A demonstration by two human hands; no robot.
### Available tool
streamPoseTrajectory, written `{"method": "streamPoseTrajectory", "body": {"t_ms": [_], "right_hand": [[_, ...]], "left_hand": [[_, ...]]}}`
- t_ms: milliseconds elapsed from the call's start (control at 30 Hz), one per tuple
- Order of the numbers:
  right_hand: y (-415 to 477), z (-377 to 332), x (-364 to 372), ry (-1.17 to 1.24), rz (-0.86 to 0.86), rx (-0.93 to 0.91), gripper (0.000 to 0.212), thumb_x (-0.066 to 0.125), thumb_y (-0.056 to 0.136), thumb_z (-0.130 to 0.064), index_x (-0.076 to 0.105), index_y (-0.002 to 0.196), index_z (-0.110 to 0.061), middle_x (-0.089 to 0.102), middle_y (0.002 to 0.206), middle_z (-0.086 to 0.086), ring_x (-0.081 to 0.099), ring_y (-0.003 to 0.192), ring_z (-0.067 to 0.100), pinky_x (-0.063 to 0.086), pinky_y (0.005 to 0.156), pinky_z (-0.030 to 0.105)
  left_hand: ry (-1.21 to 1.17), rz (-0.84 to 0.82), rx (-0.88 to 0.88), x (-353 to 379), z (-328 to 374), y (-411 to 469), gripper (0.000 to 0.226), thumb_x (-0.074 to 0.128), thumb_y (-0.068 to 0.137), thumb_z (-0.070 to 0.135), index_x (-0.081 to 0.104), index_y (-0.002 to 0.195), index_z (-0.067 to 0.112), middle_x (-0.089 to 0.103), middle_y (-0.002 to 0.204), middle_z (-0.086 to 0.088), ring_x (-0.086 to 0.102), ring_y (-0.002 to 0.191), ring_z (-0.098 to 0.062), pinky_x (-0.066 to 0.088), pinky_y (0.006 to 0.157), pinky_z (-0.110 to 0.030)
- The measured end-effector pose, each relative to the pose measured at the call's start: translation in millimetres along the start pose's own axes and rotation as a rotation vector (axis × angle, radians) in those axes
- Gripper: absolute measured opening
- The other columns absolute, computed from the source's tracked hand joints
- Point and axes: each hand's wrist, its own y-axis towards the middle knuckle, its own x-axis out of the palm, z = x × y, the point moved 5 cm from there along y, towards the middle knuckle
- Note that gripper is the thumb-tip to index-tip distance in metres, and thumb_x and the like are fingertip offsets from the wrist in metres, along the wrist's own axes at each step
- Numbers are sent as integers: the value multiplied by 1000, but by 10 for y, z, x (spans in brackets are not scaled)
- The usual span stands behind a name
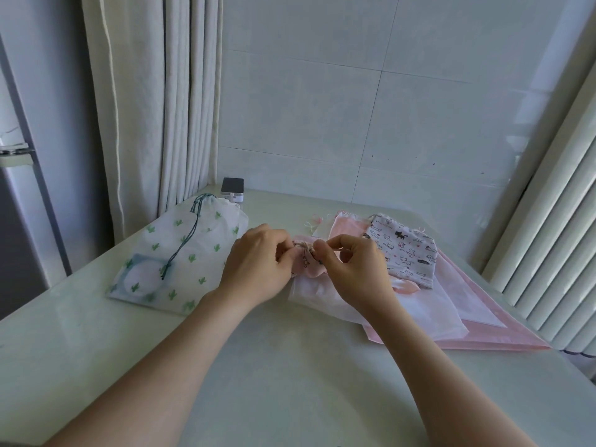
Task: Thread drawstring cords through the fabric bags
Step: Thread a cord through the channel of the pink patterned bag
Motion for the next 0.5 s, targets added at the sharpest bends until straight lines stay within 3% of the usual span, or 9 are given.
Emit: {"method": "streamPoseTrajectory", "body": {"t_ms": [67,267,400,500], "right_hand": [[11,-1,-38,-9,56,-2,27,75,91,-39,76,69,-24,33,41,-8,32,45,12,23,47,21],[39,63,-56,-36,107,49,28,76,87,-29,72,60,-21,47,41,-12,42,42,9,34,51,24],[28,31,-38,-149,48,-16,21,73,89,-25,79,68,-22,64,52,-13,60,56,9,40,54,18],[27,58,9,-119,-24,13,20,69,92,-18,80,77,-20,70,60,-11,64,61,8,51,65,26]], "left_hand": [[27,-5,15,-3,6,-3,20,70,95,36,63,78,26,54,83,8,58,78,-22,52,73,-40],[107,23,41,-43,45,0,26,65,98,31,52,78,22,52,80,8,54,77,-26,40,68,-36],[-86,-129,-72,48,-16,15,21,50,106,26,50,87,18,65,78,2,61,80,-28,49,70,-42],[-178,-200,-164,105,-4,-3,24,40,110,25,45,87,19,58,84,5,53,85,-23,38,65,-29]]}}
